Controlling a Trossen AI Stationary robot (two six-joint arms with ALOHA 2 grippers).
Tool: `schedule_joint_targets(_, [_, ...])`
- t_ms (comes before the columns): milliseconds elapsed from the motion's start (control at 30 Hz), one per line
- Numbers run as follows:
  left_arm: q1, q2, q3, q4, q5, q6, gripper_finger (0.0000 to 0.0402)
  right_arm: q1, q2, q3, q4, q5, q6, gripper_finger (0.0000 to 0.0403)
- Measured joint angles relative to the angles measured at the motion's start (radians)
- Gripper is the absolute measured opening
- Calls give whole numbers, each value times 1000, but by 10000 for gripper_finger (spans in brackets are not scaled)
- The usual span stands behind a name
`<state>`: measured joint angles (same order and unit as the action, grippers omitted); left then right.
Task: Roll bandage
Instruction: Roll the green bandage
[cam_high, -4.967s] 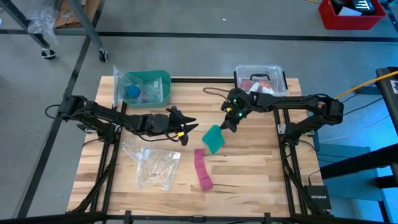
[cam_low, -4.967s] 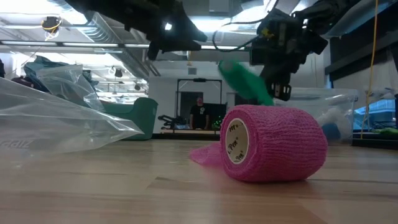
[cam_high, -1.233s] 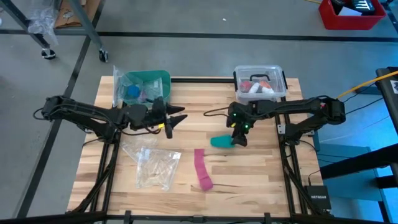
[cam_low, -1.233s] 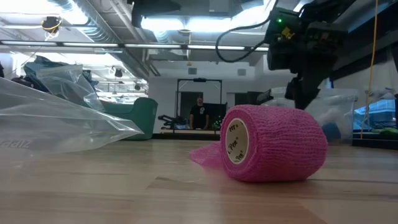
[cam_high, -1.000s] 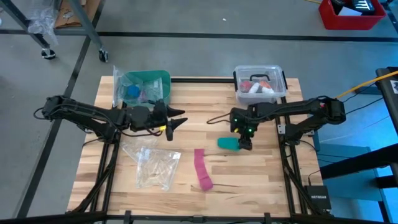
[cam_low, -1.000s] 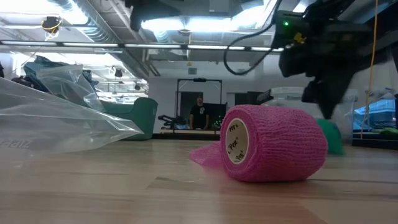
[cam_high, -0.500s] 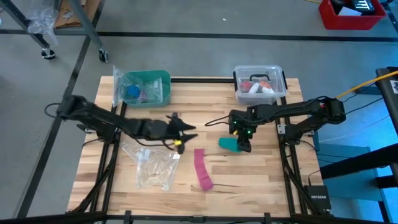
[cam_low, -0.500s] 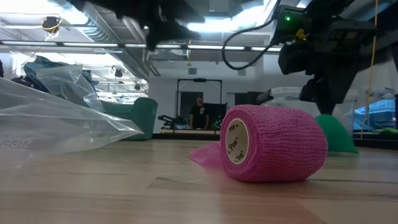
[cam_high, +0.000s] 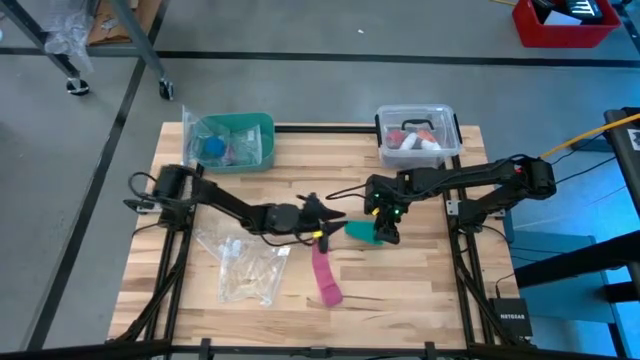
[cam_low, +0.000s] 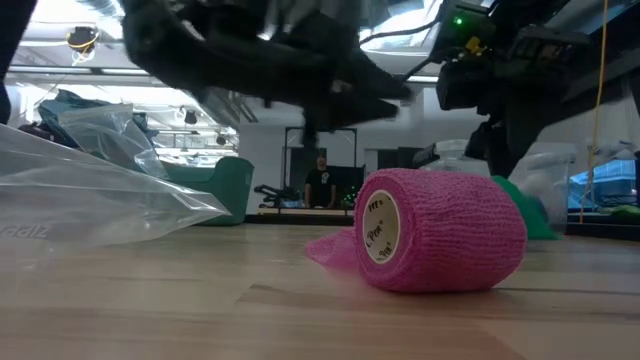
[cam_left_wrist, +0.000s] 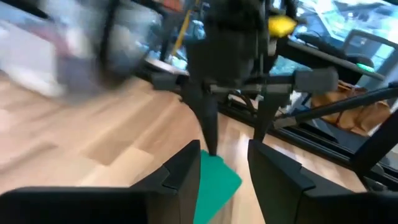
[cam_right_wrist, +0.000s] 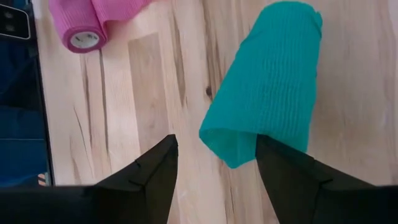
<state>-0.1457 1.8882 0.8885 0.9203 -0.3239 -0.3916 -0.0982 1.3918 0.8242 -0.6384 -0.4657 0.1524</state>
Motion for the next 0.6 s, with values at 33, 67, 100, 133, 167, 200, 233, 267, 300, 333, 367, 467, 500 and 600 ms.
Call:
schedule_joint_targets(33, [0, 30, 32, -3, 11, 1, 120, 0, 0, 0, 3, -3, 0, 217])
schedule_joint_targets(67, [0, 58, 65, -13, 21, 4, 118, 0, 0, 0, 8, -4, 0, 217])
schedule_joint_targets(100, [0, 83, 98, -31, 28, 10, 115, 0, 0, 0, 10, -5, 0, 217])
schedule_joint_targets(133, [-1, 104, 127, -50, 28, 17, 113, 0, 0, 0, 11, -6, 0, 217])
schedule_joint_targets(167, [-1, 123, 157, -74, 30, 30, 110, 0, 0, 0, 11, -8, 0, 217])
schedule_joint_targets(200, [0, 140, 185, -103, 29, 38, 108, 0, 0, 0, 11, -8, 0, 217])
schedule_joint_targets(233, [2, 154, 210, -134, 30, 55, 105, 0, 0, 0, 12, -8, 0, 217])
schedule_joint_targets(267, [3, 164, 235, -165, 29, 70, 102, 0, 0, 0, 12, -9, 0, 217])
schedule_joint_targets(300, [5, 172, 255, -201, 28, 88, 99, 0, 0, 0, 13, -9, 0, 217])
schedule_joint_targets(333, [9, 181, 273, -237, 26, 103, 96, 0, 0, 0, 14, -10, 0, 217])
schedule_joint_targets(367, [11, 191, 289, -264, 26, 111, 93, 0, 0, 0, 17, -13, 0, 217])
schedule_joint_targets(467, [21, 221, 321, -315, 26, 111, 84, 0, 0, 0, 40, -18, 0, 217])
schedule_joint_targets(500, [24, 231, 326, -318, 26, 109, 81, 0, 0, 0, 53, -18, 0, 217])
schedule_joint_targets(600, [34, 246, 333, -318, 26, 106, 74, 0, 0, 0, 81, -26, 0, 217])
